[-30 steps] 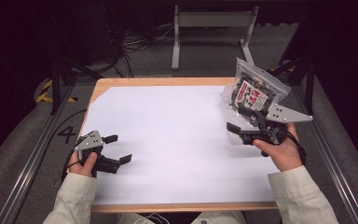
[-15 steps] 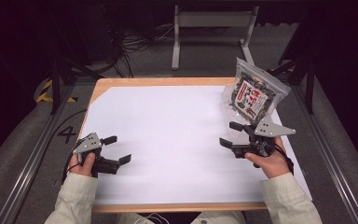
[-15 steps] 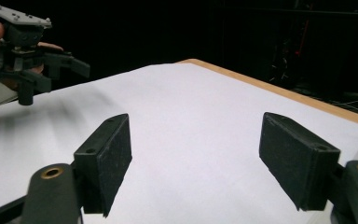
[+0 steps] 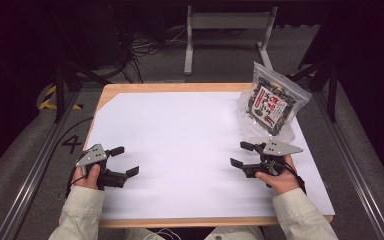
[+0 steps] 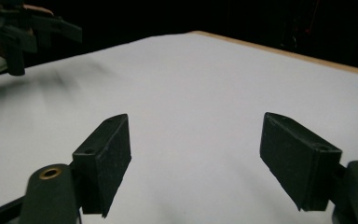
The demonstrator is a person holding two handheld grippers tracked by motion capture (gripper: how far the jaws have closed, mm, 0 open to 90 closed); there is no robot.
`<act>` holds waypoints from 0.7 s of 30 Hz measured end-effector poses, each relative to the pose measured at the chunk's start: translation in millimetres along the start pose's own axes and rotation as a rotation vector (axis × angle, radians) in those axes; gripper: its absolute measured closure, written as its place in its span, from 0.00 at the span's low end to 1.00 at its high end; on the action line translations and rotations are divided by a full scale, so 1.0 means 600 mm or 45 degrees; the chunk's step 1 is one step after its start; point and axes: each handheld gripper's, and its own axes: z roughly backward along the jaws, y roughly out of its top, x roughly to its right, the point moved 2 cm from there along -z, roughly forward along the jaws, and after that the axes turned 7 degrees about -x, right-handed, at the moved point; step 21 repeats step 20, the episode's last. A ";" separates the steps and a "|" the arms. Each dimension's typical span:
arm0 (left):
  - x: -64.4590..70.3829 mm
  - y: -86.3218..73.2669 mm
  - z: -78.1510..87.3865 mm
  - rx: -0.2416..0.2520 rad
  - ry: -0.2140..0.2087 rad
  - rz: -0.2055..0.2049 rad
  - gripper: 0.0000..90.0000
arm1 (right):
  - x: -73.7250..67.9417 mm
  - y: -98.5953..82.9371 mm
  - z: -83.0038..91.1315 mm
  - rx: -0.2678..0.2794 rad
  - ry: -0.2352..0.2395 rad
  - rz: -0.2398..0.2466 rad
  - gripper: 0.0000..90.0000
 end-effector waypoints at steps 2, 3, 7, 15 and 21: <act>0.000 0.000 -0.001 0.002 -0.006 -0.005 0.03 | 0.003 -0.009 -0.006 -0.027 0.009 -0.011 0.27; 0.001 0.000 -0.001 -0.003 -0.011 -0.005 0.03 | 0.004 -0.013 -0.008 -0.034 0.006 -0.010 0.27; 0.002 -0.002 -0.004 -0.011 -0.019 -0.012 0.03 | 0.009 -0.023 -0.014 -0.070 -0.010 -0.014 0.27; -0.002 -0.005 -0.008 -0.030 -0.019 -0.003 0.03 | 0.012 -0.030 -0.020 -0.106 -0.043 -0.027 0.26; -0.003 -0.006 -0.011 -0.047 -0.007 0.009 0.03 | 0.012 -0.029 -0.018 -0.101 -0.053 -0.021 0.26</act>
